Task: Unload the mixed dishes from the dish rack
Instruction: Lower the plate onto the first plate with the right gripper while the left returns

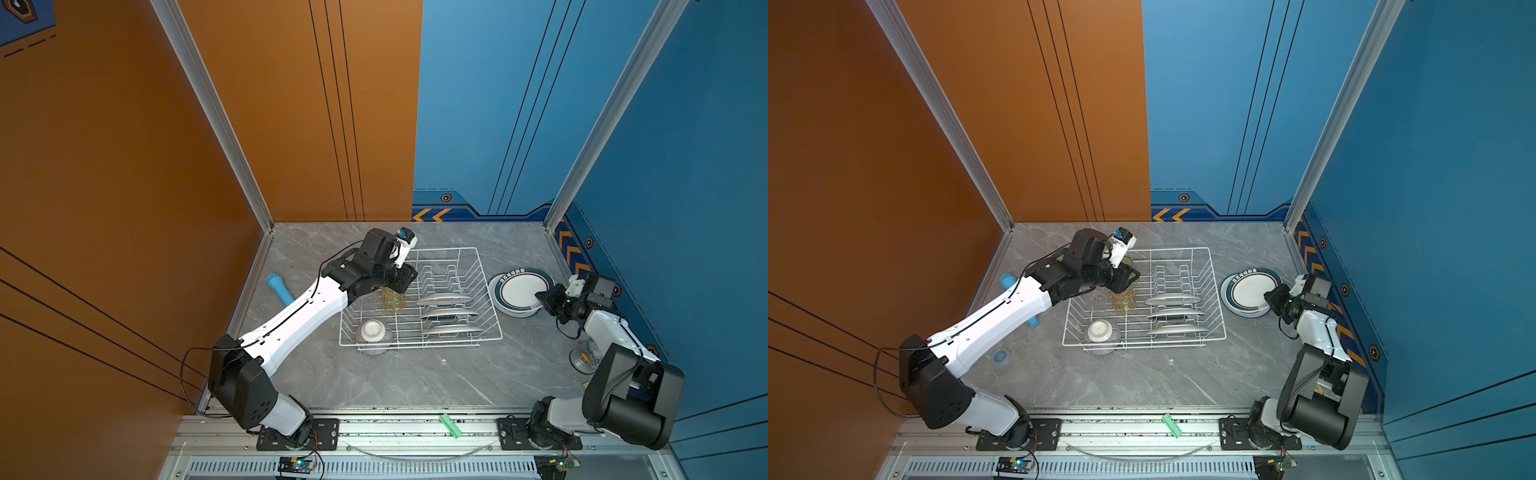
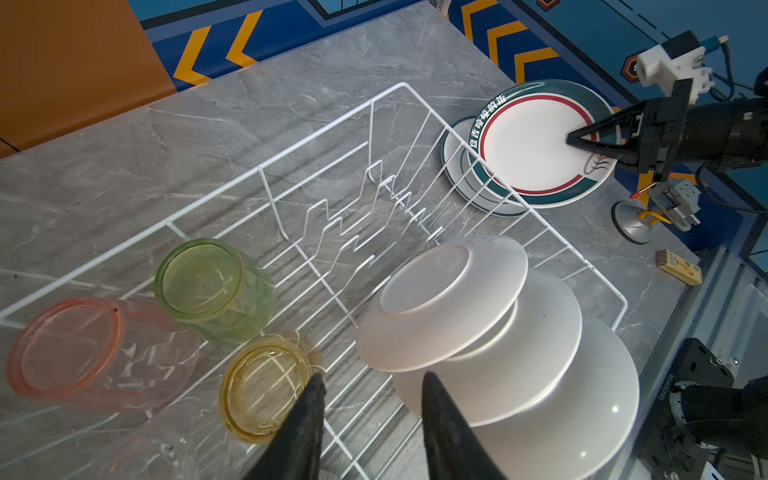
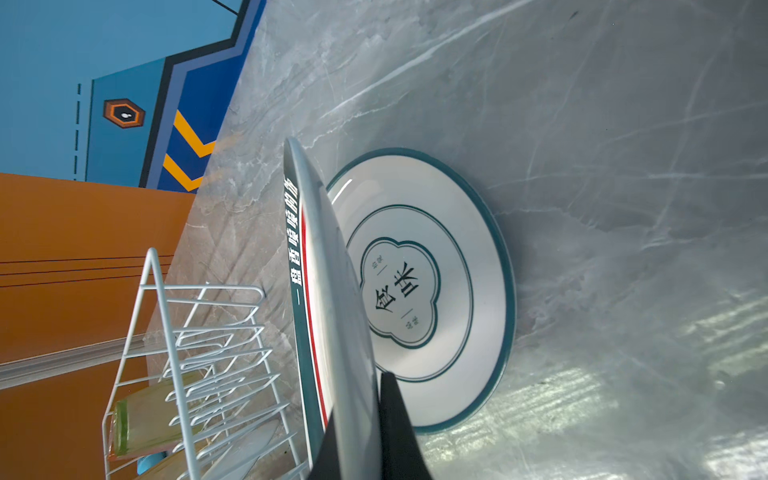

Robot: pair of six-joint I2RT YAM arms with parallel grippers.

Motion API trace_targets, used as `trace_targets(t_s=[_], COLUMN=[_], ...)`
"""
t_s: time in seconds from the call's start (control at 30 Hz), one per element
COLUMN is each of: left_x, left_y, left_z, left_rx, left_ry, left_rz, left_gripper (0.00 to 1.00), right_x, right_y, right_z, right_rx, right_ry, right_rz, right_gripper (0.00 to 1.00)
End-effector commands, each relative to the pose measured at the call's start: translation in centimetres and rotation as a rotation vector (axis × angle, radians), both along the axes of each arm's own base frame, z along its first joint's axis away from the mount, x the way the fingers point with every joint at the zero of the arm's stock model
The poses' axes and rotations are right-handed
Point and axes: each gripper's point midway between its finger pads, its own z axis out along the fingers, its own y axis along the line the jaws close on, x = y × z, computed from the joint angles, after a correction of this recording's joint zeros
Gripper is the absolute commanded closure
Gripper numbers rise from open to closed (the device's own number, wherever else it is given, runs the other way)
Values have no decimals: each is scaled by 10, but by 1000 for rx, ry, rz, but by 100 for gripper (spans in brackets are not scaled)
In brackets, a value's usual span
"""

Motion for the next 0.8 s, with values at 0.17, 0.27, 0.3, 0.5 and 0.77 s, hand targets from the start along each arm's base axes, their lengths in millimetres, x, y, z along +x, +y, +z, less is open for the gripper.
trace_targets(t_s=[0.17,0.27,0.3,0.5,0.77], left_x=[-5,-6,-6,-7,-9], left_y=[2,-1,-1,-2,-3], left_z=[2,1,1,1,1], left_rx=[35,40,43,74,85], left_ry=[-16,-19,-19,-24,-28], left_rz=[-10,-18,-19,-25,-34], left_gripper=[59,59,59,59,59], right_x=[13,15,15,15,11], right_y=[-7,-6,-6,-4,-1], right_z=[-12,-17,-18,-26,-32], right_rx=[-3,8,10,24,28], right_ry=[-16,-7,-5,15,44], right_rz=[-17,-12,-13,-4,15], right_gripper=[100,100,100,98,74])
